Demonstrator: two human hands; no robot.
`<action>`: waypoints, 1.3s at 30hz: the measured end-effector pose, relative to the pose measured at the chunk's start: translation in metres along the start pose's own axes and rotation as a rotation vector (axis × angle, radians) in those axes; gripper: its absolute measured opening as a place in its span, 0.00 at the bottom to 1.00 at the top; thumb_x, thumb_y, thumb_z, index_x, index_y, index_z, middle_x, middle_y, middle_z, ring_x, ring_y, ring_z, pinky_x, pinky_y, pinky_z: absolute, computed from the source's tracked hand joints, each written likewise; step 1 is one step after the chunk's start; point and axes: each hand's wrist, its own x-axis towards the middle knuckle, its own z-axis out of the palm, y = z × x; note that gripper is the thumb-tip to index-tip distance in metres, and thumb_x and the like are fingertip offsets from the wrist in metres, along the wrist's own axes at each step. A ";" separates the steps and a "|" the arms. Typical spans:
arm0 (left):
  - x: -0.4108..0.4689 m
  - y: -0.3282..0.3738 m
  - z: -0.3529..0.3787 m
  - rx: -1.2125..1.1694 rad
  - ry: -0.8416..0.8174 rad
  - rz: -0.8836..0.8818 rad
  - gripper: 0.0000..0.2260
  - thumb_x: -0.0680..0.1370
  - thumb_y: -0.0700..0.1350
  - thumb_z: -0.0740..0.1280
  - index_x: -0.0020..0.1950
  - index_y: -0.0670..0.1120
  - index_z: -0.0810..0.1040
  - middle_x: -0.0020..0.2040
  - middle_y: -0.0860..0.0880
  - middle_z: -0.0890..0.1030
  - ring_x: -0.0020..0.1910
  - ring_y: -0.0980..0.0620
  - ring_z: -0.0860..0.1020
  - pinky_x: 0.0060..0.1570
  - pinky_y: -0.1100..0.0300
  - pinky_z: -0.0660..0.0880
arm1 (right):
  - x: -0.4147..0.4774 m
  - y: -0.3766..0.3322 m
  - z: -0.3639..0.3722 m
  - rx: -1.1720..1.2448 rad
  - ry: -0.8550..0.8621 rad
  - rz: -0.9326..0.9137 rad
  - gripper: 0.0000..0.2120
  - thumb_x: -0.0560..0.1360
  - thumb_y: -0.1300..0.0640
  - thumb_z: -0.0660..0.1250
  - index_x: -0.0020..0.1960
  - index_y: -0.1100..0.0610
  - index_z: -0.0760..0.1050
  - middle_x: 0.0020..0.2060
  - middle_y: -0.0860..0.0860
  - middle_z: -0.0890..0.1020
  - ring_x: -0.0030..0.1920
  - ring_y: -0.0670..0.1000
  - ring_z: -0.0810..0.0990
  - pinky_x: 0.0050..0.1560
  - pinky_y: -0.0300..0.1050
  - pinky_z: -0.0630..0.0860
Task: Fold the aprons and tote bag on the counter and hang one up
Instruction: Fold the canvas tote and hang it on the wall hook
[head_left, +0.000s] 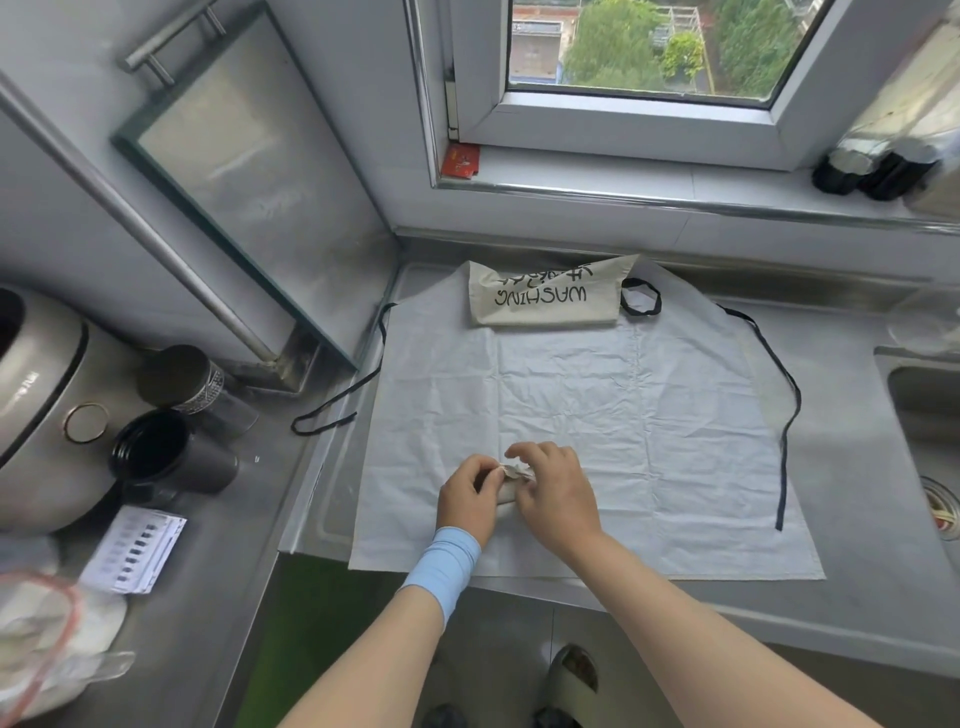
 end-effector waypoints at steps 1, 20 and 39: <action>-0.001 0.000 0.003 -0.015 0.005 -0.012 0.04 0.78 0.42 0.66 0.44 0.48 0.78 0.40 0.55 0.81 0.41 0.55 0.78 0.43 0.70 0.72 | -0.001 0.001 0.001 -0.005 0.004 -0.014 0.18 0.70 0.60 0.65 0.56 0.45 0.77 0.46 0.45 0.77 0.48 0.51 0.71 0.44 0.49 0.74; 0.016 0.019 -0.016 0.187 -0.201 0.003 0.12 0.78 0.54 0.66 0.59 0.53 0.76 0.58 0.52 0.76 0.54 0.55 0.75 0.55 0.63 0.68 | 0.033 -0.014 -0.057 0.593 -0.205 0.324 0.06 0.78 0.58 0.66 0.42 0.57 0.77 0.39 0.54 0.83 0.33 0.50 0.79 0.38 0.49 0.79; 0.018 0.235 -0.071 -0.189 0.030 0.262 0.11 0.74 0.57 0.68 0.38 0.50 0.79 0.35 0.54 0.79 0.37 0.55 0.75 0.45 0.57 0.72 | 0.130 -0.137 -0.226 0.593 -0.109 -0.024 0.08 0.79 0.59 0.65 0.42 0.59 0.78 0.30 0.52 0.78 0.26 0.49 0.74 0.26 0.37 0.71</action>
